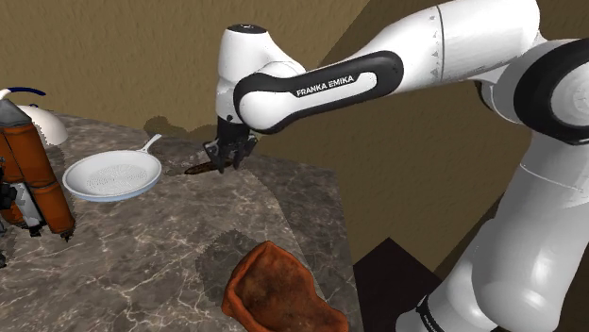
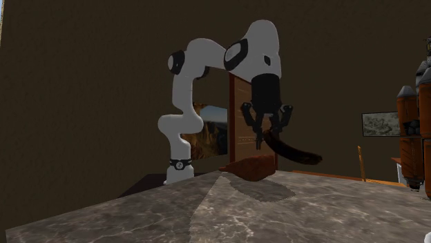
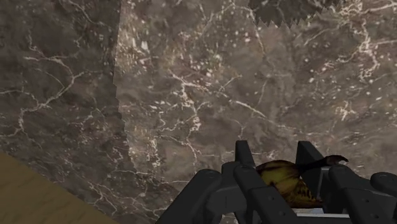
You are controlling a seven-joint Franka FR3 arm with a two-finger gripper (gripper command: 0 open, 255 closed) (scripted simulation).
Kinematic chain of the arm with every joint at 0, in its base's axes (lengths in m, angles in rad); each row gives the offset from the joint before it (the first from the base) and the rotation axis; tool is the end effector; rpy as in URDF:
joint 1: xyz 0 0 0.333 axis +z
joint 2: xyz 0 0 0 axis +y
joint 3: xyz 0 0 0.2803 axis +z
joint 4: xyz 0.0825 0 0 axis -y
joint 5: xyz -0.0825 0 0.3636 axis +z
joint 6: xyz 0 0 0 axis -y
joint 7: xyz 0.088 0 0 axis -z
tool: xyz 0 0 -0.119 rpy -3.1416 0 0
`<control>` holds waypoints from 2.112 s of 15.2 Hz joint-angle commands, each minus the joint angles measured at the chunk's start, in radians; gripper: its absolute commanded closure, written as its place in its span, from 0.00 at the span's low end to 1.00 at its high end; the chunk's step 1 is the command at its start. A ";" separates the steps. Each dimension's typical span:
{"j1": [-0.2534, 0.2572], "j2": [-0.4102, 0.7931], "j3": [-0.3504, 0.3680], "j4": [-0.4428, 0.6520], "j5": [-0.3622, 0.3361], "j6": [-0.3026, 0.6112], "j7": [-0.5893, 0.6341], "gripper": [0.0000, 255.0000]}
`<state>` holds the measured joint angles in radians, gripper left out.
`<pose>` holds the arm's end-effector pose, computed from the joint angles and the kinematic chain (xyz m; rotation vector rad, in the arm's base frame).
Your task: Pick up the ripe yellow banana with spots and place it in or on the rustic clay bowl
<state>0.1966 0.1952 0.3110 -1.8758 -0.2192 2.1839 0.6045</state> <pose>0.5279 0.2745 0.3874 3.0871 0.0141 0.2679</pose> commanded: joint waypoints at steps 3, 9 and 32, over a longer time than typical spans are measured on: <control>0.007 -0.135 0.020 -0.174 0.038 0.043 0.021 1.00; 0.042 -0.339 0.051 -0.406 0.113 0.080 0.049 1.00; 0.327 -0.869 0.187 -0.914 0.396 0.057 0.216 1.00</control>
<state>0.5238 -0.6836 0.4917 -2.7808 0.1751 2.2221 0.8168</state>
